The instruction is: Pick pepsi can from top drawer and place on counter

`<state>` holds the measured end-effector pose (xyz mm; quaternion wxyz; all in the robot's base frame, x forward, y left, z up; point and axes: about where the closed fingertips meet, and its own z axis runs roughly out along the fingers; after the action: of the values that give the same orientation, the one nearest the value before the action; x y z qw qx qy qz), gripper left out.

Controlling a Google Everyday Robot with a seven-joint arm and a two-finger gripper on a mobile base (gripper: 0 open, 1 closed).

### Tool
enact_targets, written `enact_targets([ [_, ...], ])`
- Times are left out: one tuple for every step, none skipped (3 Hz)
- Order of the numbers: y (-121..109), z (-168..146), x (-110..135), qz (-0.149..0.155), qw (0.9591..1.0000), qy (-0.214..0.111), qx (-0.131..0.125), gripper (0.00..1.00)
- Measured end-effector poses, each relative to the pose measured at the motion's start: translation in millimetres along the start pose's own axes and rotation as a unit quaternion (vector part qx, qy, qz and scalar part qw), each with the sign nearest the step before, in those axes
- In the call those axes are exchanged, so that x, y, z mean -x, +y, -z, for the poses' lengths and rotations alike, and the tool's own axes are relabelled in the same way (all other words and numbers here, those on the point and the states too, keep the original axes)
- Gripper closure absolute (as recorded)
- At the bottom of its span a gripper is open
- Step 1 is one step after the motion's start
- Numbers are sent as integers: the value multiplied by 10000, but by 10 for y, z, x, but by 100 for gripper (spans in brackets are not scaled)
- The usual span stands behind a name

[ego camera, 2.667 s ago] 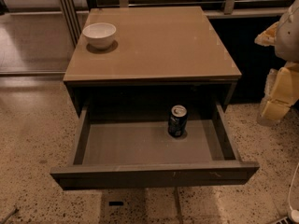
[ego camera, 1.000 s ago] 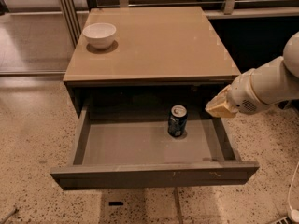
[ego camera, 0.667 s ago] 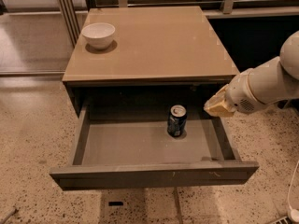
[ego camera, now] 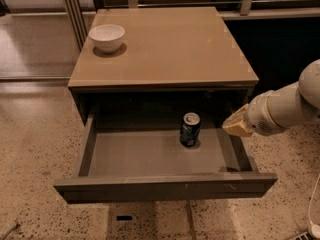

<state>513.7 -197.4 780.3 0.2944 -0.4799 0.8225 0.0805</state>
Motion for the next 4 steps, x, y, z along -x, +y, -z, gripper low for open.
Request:
enact_targets([
  [-75,-264,-187,-233,9993,-262,-157,76],
  [-165,-490,-270,-422,9968,-625,-260,53],
  [-234,-652,-308,-536,9936,-949,-309,30],
  [-271,-790,-296,-602,9905,-1212,-249,15],
])
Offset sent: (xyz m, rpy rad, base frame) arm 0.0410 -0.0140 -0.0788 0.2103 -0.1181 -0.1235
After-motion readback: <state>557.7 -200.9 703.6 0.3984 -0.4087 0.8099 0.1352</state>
